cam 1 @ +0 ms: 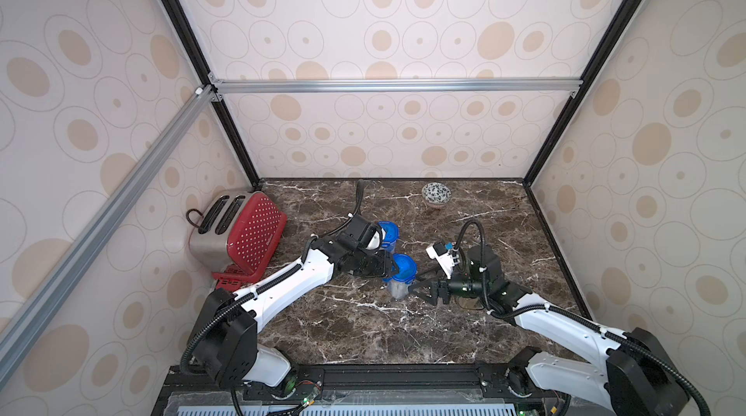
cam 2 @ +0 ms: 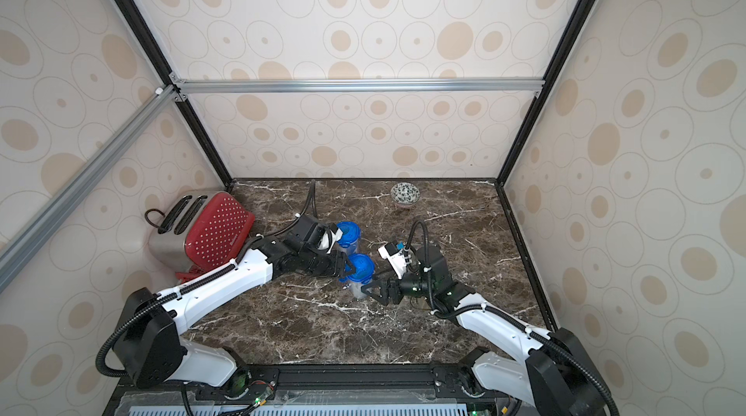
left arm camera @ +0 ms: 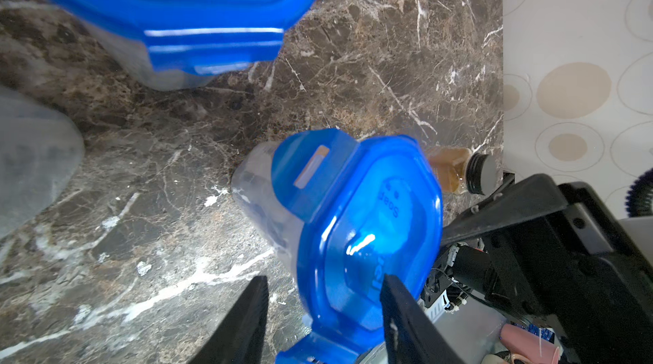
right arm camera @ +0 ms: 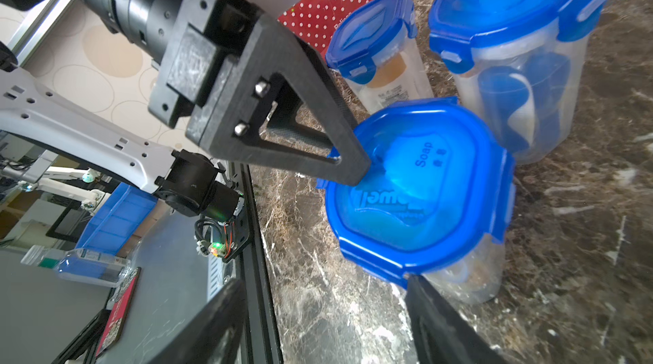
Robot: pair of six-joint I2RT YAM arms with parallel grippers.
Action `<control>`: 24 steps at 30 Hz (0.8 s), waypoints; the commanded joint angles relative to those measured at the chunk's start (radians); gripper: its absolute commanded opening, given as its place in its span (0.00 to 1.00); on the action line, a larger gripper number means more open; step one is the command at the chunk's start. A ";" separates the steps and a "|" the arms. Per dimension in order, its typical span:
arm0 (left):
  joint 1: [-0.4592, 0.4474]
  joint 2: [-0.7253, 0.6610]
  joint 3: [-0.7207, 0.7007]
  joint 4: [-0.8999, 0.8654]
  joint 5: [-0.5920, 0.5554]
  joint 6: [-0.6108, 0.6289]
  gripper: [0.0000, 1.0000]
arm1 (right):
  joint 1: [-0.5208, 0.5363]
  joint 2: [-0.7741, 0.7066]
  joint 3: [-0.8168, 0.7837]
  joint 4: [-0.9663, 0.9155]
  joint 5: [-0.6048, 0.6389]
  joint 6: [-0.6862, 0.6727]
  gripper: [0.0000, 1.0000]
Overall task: Take out toiletry kits
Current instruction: Adjust the container at the center of the board.
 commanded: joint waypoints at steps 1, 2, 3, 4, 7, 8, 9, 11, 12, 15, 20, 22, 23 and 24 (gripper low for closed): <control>0.009 0.025 0.038 -0.033 -0.021 0.029 0.52 | 0.024 -0.011 -0.010 0.025 -0.054 0.019 0.75; 0.009 0.028 0.040 -0.035 -0.019 0.031 0.52 | 0.029 -0.009 -0.009 0.023 -0.058 0.023 0.75; 0.009 0.030 0.041 -0.035 -0.018 0.032 0.52 | 0.033 -0.008 -0.010 0.020 -0.063 0.026 0.75; 0.009 0.031 0.041 -0.036 -0.018 0.034 0.52 | 0.036 -0.009 -0.012 0.021 -0.068 0.026 0.75; 0.009 0.037 0.049 -0.041 -0.013 0.041 0.52 | 0.047 -0.017 -0.023 0.031 -0.070 0.023 0.75; 0.010 0.039 0.053 -0.046 -0.014 0.044 0.52 | 0.048 -0.019 -0.023 0.032 -0.069 0.022 0.75; 0.010 0.042 0.055 -0.050 -0.015 0.048 0.52 | 0.049 -0.018 -0.023 0.028 -0.063 0.021 0.75; 0.010 0.047 0.055 -0.052 -0.014 0.052 0.52 | 0.049 -0.018 -0.017 0.014 -0.059 0.013 0.76; 0.011 0.050 0.055 -0.055 -0.013 0.053 0.52 | 0.048 -0.022 -0.020 0.016 -0.058 0.014 0.76; 0.011 0.050 0.061 -0.063 -0.016 0.060 0.55 | 0.049 -0.026 -0.024 0.022 -0.054 0.018 0.78; 0.030 0.028 0.078 -0.099 -0.024 0.072 0.62 | 0.049 -0.043 -0.029 0.011 -0.031 0.014 0.81; 0.043 0.010 0.089 -0.148 -0.046 0.083 0.65 | 0.049 -0.058 -0.035 0.005 -0.020 0.012 0.82; 0.052 -0.003 0.094 -0.170 -0.060 0.088 0.65 | 0.049 -0.066 -0.041 0.004 -0.016 0.012 0.83; 0.059 -0.019 0.096 -0.189 -0.074 0.092 0.67 | 0.049 -0.073 -0.045 0.005 -0.014 0.014 0.83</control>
